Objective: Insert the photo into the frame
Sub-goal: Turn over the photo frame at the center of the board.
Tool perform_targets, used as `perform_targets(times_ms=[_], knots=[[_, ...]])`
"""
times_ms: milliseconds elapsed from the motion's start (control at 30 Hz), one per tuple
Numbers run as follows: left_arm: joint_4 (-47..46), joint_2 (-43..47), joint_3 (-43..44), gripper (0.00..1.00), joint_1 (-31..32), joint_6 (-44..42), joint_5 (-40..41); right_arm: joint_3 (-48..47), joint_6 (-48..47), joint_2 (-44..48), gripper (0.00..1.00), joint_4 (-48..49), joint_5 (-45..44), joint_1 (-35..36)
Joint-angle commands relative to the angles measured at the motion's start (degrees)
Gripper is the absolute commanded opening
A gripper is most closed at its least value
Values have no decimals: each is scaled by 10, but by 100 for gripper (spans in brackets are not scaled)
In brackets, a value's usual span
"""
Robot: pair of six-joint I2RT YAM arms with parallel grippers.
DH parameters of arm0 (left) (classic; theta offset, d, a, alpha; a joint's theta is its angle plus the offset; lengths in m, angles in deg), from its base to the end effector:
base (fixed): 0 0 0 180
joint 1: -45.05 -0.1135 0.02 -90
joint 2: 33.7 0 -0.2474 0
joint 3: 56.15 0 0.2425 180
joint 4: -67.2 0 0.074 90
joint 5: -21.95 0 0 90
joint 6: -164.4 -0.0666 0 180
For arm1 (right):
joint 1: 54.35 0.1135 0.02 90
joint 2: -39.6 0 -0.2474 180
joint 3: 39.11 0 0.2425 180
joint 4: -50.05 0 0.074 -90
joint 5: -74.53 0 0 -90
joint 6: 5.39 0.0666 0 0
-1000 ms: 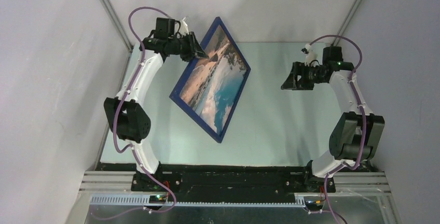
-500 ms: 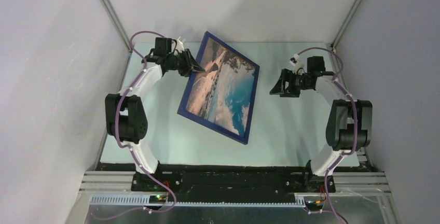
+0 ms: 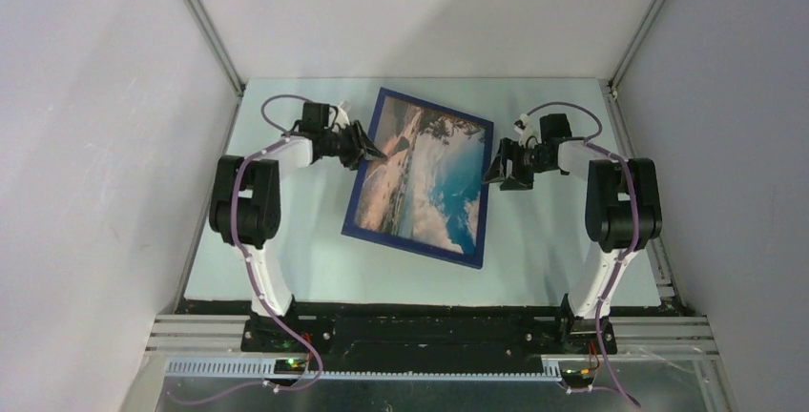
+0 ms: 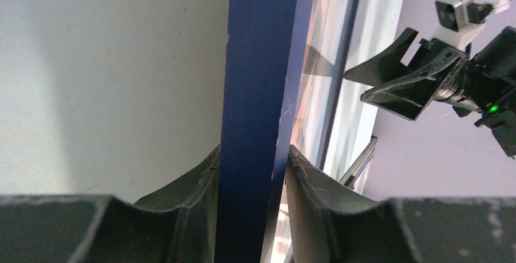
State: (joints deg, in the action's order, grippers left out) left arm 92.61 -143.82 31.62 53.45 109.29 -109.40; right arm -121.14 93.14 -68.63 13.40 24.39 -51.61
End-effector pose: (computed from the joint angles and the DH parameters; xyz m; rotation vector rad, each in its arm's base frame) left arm 0.4019 -0.1038 0.1618 -0.2137 2.4670 -1.2086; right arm 0.3696 0.0604 0.1301 -0.0950 2.5805 0.9892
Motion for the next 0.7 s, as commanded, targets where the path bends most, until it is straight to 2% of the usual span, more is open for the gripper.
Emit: perform_targets(times_ms=[0, 367, 667], knots=[[-91, -7, -17, 43, 18, 34, -34, -2, 6, -9, 75, 19, -8, -3], [-133, -44, -45, 47, 45, 42, -25, -1, 4, -25, 75, 20, 0, -6], [-137, -56, -50, 66, 55, 40, -23, -2, 1, -14, 75, 12, -1, -20]])
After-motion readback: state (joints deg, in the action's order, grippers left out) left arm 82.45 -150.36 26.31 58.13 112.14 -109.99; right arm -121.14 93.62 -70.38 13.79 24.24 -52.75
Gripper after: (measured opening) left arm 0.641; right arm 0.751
